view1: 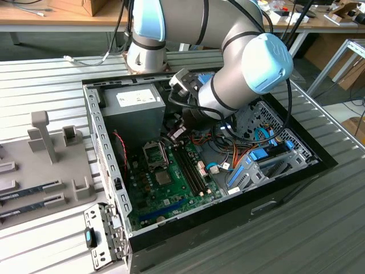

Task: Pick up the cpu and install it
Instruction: 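Close the cpu cover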

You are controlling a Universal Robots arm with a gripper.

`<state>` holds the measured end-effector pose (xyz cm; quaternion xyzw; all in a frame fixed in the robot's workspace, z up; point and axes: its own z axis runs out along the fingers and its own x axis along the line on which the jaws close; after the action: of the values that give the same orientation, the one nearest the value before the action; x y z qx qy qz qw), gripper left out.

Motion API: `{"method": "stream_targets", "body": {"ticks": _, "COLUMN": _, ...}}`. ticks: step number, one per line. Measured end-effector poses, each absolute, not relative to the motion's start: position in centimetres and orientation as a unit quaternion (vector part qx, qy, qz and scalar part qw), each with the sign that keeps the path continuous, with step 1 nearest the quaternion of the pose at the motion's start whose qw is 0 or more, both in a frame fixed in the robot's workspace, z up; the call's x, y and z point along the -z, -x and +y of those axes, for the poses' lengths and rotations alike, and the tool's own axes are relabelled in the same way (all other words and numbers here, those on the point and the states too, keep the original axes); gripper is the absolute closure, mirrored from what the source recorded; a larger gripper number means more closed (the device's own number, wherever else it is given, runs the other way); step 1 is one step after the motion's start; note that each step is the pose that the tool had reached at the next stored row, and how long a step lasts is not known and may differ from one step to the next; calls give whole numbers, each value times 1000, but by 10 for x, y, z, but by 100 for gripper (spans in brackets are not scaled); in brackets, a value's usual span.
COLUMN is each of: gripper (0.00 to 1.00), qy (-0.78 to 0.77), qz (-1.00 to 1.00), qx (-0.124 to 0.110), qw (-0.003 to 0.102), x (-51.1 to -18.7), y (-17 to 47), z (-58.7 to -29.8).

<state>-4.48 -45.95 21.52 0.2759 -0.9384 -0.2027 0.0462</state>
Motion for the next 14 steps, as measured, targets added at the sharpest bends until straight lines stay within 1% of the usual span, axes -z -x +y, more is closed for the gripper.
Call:
{"method": "stream_targets", "body": {"ticks": 3, "gripper": 89, "qy": -277, "qz": -937, "qx": 209, "qw": 44, "x": -213, "y": 47, "z": -459}}
{"method": "stream_targets", "body": {"ticks": 14, "gripper": 89, "qy": -278, "qz": -935, "qx": 217, "qw": 42, "x": -201, "y": 48, "z": -459}}
